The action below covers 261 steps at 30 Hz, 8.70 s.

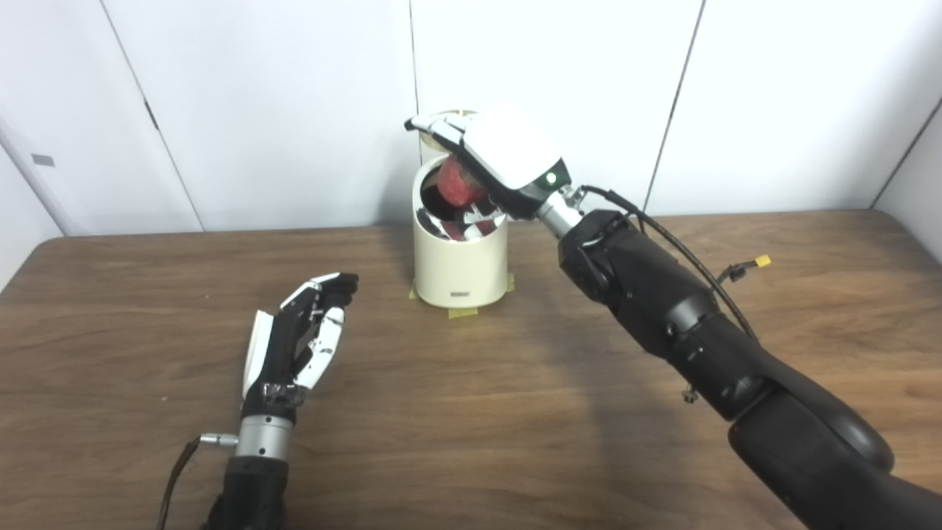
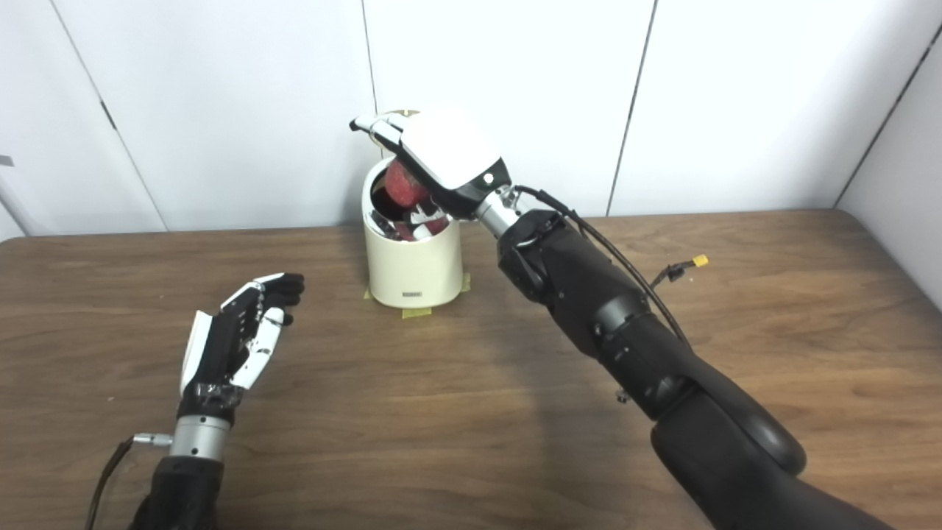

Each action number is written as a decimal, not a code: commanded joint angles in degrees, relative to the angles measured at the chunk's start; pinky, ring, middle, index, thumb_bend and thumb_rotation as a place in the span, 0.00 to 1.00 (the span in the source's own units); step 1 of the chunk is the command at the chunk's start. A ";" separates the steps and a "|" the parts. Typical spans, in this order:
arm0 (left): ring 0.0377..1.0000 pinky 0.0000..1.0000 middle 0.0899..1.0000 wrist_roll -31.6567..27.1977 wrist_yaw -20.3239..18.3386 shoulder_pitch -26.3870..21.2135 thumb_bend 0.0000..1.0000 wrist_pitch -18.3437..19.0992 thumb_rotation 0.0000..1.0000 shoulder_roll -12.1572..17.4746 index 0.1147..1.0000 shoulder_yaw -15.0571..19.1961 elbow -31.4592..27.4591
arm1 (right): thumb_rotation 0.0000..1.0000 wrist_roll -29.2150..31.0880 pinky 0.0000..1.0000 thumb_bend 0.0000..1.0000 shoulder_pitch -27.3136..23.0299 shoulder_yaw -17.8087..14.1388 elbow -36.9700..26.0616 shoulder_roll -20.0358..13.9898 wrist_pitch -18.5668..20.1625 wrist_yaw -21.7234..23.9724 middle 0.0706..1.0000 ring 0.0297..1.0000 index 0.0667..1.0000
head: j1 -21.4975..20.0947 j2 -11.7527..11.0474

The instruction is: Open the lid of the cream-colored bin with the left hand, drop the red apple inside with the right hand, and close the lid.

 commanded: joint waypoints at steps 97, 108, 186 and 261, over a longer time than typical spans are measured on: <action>0.72 0.65 0.71 0.19 0.60 -1.05 0.18 -1.27 0.70 -0.24 0.70 -0.27 -0.36 | 0.44 -0.49 0.24 0.94 1.21 -2.62 -10.50 -1.15 4.34 1.02 0.79 0.38 0.73 | -0.01 0.14; 0.72 0.65 0.71 0.27 0.87 -1.21 0.20 -0.90 0.69 -0.51 0.69 -0.04 -0.15 | 0.01 11.42 0.20 0.52 12.74 -11.64 -23.22 -0.30 -5.70 -7.60 0.45 0.25 0.42 | -0.06 0.01; 1.00 1.00 0.92 46.45 -33.92 -47.09 0.91 36.54 1.00 2.10 0.83 -17.49 2.03 | 0.16 28.41 0.51 0.48 39.08 -22.52 -28.04 4.53 -1.74 9.08 0.66 0.63 0.46 | 0.71 -0.88; 0.96 1.00 0.85 64.42 -30.12 -26.16 0.83 25.72 0.90 3.65 0.81 -24.58 -0.08 | 0.15 28.12 0.50 0.48 38.97 -22.53 -29.95 5.24 1.58 10.87 0.65 0.61 0.46 | 0.34 -0.05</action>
